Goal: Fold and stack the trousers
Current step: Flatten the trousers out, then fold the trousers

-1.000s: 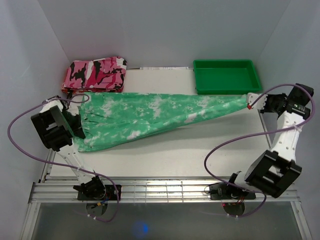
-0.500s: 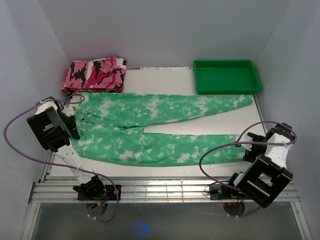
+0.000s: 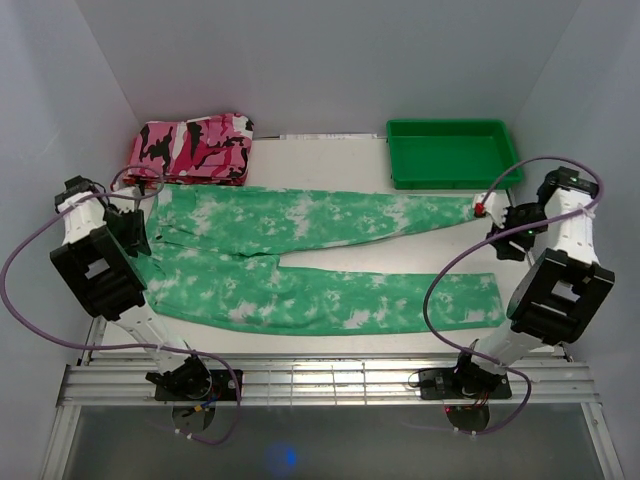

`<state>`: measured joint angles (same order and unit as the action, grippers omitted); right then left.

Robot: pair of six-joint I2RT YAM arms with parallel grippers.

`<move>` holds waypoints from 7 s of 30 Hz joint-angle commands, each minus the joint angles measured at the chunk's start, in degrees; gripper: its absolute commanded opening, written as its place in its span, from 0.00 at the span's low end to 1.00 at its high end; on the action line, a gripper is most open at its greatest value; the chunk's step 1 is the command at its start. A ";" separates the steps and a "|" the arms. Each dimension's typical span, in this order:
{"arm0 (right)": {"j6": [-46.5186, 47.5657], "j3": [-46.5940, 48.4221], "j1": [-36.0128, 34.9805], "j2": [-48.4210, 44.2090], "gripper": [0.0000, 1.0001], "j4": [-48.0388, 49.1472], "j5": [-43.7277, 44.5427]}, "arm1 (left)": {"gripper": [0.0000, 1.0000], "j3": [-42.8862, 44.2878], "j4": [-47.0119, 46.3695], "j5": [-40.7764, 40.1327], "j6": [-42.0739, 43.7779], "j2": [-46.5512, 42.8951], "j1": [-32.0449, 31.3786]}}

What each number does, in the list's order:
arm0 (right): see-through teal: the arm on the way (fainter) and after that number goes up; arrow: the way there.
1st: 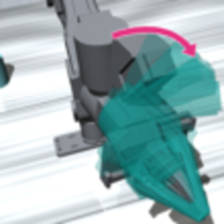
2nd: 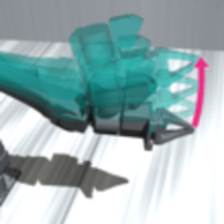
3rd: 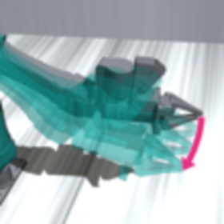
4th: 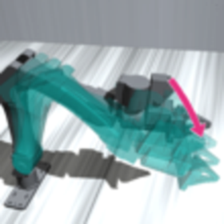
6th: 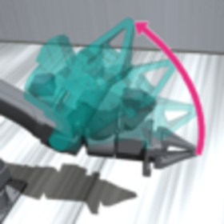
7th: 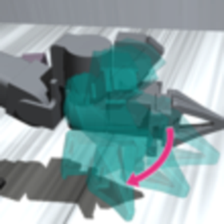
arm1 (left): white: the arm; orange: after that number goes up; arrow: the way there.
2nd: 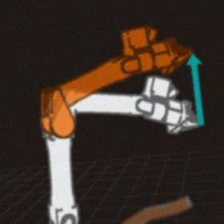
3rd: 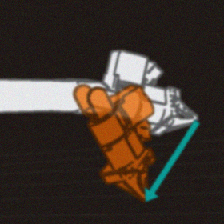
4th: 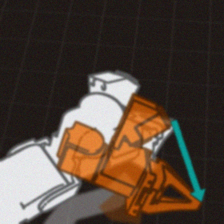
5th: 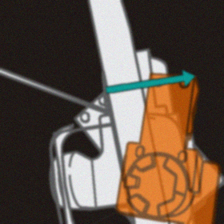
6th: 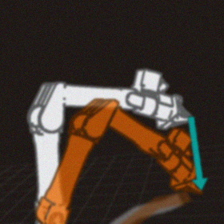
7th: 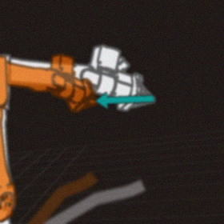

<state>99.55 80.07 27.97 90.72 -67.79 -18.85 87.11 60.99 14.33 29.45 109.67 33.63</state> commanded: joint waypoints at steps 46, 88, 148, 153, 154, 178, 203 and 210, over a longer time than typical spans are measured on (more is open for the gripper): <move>-48.13 35.32 -25.06 37.07 0.49 21.12 -4.97 | 0.48 -2.21 -11.33 6.24 -16.27 -5.26 -14.55; -45.50 19.78 -25.24 31.01 0.40 19.10 7.06 | 0.39 0.17 -12.65 8.79 -10.74 5.47 -18.95; -40.13 16.40 -23.04 25.55 0.34 19.18 0.94 | 0.52 -6.32 -6.24 4.75 -10.73 -3.23 -14.82; -40.31 24.16 -23.92 33.55 0.36 19.27 1.97 | 0.51 -10.02 -6.85 3.17 -12.31 -4.02 -14.82; -39.96 24.34 -24.01 34.43 0.36 20.40 2.59 | 0.51 -10.73 -6.85 2.82 -12.66 -4.02 -14.82; -38.99 -17.49 -22.87 17.31 0.31 21.12 13.67 | 0.49 0.78 -5.72 1.92 5.79 8.99 -10.60; -15.61 29.26 -15.57 40.23 0.73 -6.22 4.70 | 0.73 23.27 -12.39 27.60 10.97 6.52 -5.15; -15.53 24.62 -15.49 41.12 0.41 -1.12 8.91 | 0.61 32.32 -9.59 25.58 21.50 13.72 -4.18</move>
<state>72.60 108.66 12.67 131.39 -68.49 -14.48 114.56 48.42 38.46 43.46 121.91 29.36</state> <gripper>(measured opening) 0.484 0.662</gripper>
